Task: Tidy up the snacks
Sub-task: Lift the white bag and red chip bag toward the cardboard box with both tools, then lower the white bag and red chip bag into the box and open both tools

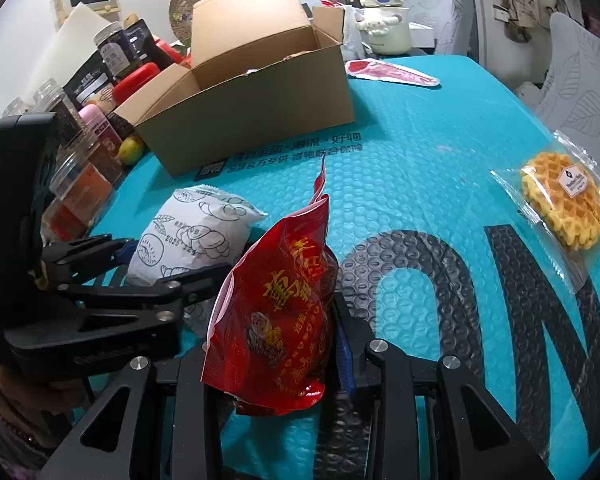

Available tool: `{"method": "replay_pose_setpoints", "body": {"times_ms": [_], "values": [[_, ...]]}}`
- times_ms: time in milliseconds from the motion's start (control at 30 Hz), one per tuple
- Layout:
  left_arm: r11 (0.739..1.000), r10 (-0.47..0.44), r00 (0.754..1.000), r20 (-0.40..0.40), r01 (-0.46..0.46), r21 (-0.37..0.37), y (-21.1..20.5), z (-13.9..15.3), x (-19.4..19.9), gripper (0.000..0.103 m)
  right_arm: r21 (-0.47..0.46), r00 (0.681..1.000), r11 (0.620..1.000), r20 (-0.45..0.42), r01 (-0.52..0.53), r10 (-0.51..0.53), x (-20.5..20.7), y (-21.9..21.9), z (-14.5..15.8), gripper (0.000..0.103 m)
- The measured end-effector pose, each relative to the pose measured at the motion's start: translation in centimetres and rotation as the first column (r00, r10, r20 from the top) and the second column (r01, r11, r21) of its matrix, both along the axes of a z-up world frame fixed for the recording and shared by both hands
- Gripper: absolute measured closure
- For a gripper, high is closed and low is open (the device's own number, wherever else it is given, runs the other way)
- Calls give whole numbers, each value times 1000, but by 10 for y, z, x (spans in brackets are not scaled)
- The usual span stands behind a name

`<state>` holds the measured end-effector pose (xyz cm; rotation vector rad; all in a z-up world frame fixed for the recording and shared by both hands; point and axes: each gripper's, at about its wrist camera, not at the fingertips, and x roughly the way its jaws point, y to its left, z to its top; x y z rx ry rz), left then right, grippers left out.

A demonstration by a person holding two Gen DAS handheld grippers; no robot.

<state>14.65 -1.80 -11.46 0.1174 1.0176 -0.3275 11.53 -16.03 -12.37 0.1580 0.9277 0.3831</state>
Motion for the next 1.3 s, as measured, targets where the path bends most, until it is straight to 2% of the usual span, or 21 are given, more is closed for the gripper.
{"method": "replay_pose_setpoints", "body": {"times_ms": [67, 200, 367, 467, 567, 667, 767, 1000, 1167, 1300], "values": [[1000, 3, 1000, 14, -3, -12, 1, 3, -1, 49, -8, 1000, 1000, -3, -4, 4, 1, 1, 1, 69], [1000, 7, 1000, 26, -7, -25, 5, 11, -3, 50, -4, 1000, 1000, 13, -22, 22, 3, 2, 7, 69], [997, 22, 1000, 13, -21, -79, 14, 25, -1, 50, 42, 999, 998, 29, -42, 40, 9, 1, 19, 69], [996, 33, 999, 44, -29, -79, 20, 39, 1, 50, 26, 996, 998, 74, -54, 52, 11, 5, 32, 69], [992, 37, 997, 63, -29, -120, 29, 57, 5, 50, 24, 991, 997, 111, -74, 71, 15, 10, 48, 69], [993, 46, 993, 109, -33, -117, 35, 76, 9, 50, 37, 985, 994, 140, -106, 100, 19, 17, 67, 69], [989, 44, 991, 130, -24, -147, 42, 94, 16, 50, 26, 978, 991, 168, -128, 121, 25, 25, 83, 69], [991, 72, 964, 255, -41, -124, 58, 146, 28, 50, 4, 951, 981, 246, -194, 187, 47, 40, 118, 69], [992, 93, 935, 343, -58, -110, 63, 178, 46, 50, -12, 924, 971, 307, -237, 229, 63, 47, 145, 69], [990, 108, 919, 380, -64, -126, 66, 190, 62, 50, -29, 904, 967, 350, -254, 248, 81, 53, 161, 69]]}}
